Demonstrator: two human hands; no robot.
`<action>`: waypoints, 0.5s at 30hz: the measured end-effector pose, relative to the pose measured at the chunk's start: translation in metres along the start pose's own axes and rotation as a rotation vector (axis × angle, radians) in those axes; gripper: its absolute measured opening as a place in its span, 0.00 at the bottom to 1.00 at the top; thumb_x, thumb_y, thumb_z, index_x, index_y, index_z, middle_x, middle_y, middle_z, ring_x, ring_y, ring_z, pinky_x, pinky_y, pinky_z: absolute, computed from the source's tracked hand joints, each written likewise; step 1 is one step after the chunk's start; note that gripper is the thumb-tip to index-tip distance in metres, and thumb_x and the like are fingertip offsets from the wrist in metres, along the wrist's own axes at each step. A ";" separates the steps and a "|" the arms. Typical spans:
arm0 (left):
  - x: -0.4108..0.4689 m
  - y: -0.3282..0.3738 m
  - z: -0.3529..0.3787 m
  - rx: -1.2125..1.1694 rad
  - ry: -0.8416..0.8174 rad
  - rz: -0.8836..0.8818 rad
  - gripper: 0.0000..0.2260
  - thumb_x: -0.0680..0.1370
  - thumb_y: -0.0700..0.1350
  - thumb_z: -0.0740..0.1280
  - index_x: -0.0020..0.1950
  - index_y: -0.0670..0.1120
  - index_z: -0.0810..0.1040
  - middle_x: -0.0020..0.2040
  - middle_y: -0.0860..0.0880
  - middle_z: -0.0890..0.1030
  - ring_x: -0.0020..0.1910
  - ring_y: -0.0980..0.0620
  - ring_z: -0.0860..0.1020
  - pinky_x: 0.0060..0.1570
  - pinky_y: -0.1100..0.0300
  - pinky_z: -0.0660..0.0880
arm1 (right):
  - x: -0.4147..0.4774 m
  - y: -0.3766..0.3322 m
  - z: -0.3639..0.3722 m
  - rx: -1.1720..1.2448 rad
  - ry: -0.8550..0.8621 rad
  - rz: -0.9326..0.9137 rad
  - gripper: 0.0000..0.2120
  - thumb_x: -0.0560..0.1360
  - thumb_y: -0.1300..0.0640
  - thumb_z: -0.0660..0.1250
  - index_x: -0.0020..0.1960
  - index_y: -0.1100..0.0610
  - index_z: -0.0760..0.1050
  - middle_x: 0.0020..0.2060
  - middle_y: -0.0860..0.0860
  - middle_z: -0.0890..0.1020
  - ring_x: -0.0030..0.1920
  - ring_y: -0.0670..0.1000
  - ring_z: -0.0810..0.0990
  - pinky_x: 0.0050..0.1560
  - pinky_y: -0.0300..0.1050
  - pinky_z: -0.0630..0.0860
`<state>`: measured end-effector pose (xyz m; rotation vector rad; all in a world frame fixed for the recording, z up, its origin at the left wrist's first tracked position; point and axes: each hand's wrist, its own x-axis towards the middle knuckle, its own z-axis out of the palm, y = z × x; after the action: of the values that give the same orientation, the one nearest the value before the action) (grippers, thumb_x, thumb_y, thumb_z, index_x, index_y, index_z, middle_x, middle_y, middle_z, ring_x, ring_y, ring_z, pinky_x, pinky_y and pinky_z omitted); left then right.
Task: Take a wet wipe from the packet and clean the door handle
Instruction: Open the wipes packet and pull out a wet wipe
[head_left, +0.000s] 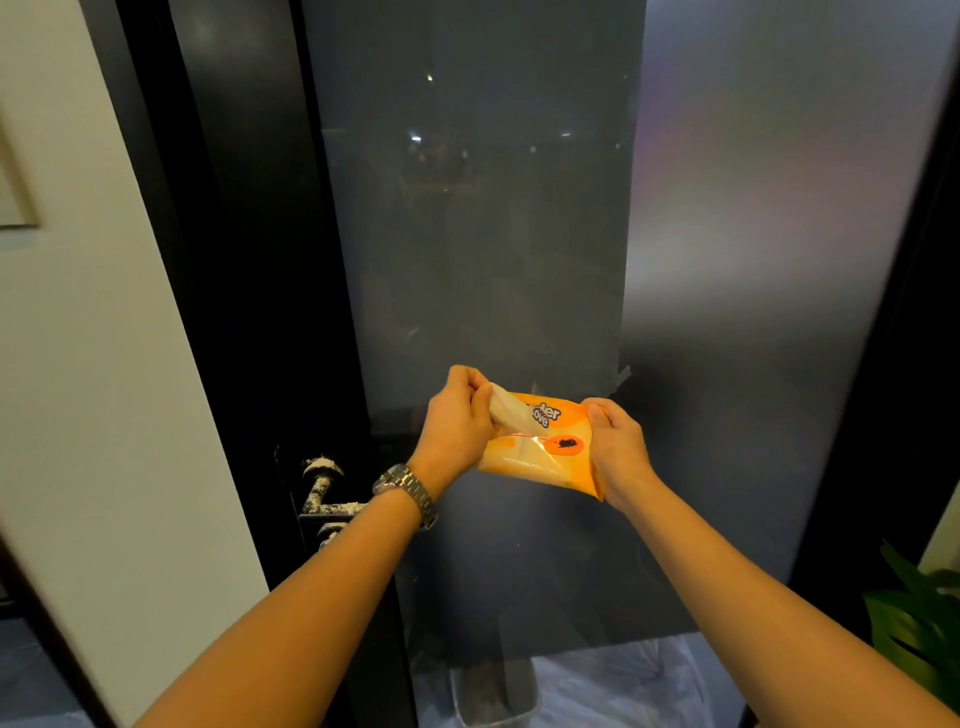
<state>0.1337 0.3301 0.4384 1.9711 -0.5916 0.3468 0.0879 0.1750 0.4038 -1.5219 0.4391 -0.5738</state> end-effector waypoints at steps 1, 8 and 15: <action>0.002 0.000 0.000 -0.020 -0.029 -0.032 0.07 0.80 0.43 0.56 0.55 0.43 0.69 0.47 0.48 0.74 0.46 0.51 0.74 0.44 0.58 0.73 | 0.000 0.001 -0.001 -0.002 -0.023 0.000 0.08 0.82 0.56 0.54 0.52 0.52 0.72 0.49 0.55 0.77 0.47 0.55 0.79 0.42 0.49 0.79; 0.001 0.009 0.004 -0.231 -0.145 -0.118 0.08 0.79 0.44 0.59 0.49 0.46 0.77 0.47 0.42 0.79 0.46 0.45 0.79 0.50 0.49 0.77 | -0.002 0.004 0.009 -0.110 -0.047 -0.044 0.09 0.82 0.54 0.52 0.52 0.49 0.71 0.52 0.54 0.77 0.51 0.56 0.79 0.44 0.49 0.79; 0.021 0.015 -0.008 -0.652 0.236 -0.308 0.10 0.80 0.40 0.56 0.43 0.47 0.75 0.40 0.48 0.75 0.41 0.51 0.75 0.41 0.56 0.76 | 0.001 0.015 0.003 -0.098 0.072 -0.053 0.11 0.82 0.57 0.52 0.49 0.53 0.73 0.50 0.55 0.78 0.48 0.54 0.78 0.41 0.45 0.76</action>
<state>0.1435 0.3263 0.4631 1.3375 -0.2004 0.1592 0.0919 0.1758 0.3890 -1.6144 0.4893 -0.6579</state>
